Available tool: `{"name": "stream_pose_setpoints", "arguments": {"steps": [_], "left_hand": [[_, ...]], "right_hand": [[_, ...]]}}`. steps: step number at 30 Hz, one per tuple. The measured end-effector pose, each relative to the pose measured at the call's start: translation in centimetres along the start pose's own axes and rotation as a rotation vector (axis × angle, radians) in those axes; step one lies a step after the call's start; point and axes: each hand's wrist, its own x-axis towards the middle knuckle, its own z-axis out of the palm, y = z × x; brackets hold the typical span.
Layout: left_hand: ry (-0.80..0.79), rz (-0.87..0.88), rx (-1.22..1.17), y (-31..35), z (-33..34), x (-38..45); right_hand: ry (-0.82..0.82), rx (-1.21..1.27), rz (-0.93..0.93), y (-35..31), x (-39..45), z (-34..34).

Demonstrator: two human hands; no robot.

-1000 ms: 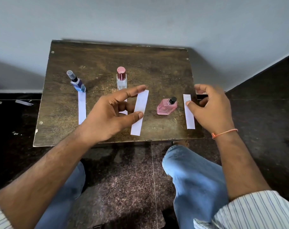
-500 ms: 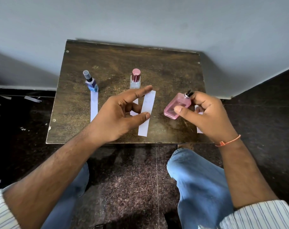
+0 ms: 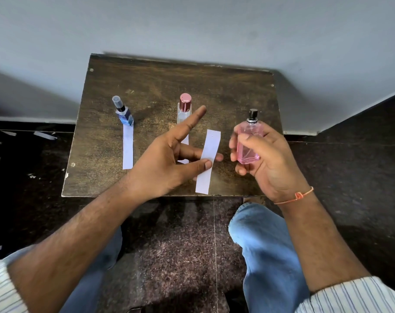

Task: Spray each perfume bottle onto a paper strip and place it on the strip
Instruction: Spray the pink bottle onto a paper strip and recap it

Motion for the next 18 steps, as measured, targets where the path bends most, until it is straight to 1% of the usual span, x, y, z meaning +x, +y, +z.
{"name": "stream_pose_setpoints", "arguments": {"steps": [3, 10, 14, 16, 18], "left_hand": [[-0.009, 0.009, 0.02, 0.2, 0.6, 0.0], [-0.038, 0.005, 0.038, -0.2, 0.5, 0.2], [-0.092, -0.06, 0.022, -0.6, 0.6, 0.2], [-0.129, -0.071, 0.029, -0.5, 0.5, 0.2], [-0.129, -0.074, 0.039, -0.6, 0.3, 0.2]], "right_hand": [[0.053, -0.059, -0.026, 0.4, -0.1, 0.6], [0.075, -0.1, -0.051, 0.3, -0.1, 1.1], [0.118, -0.101, -0.076, 0.1, -0.2, 1.4], [0.137, -0.104, -0.071, 0.0, -0.2, 1.4], [0.147, -0.091, -0.059, -0.1, -0.2, 1.4]]}}
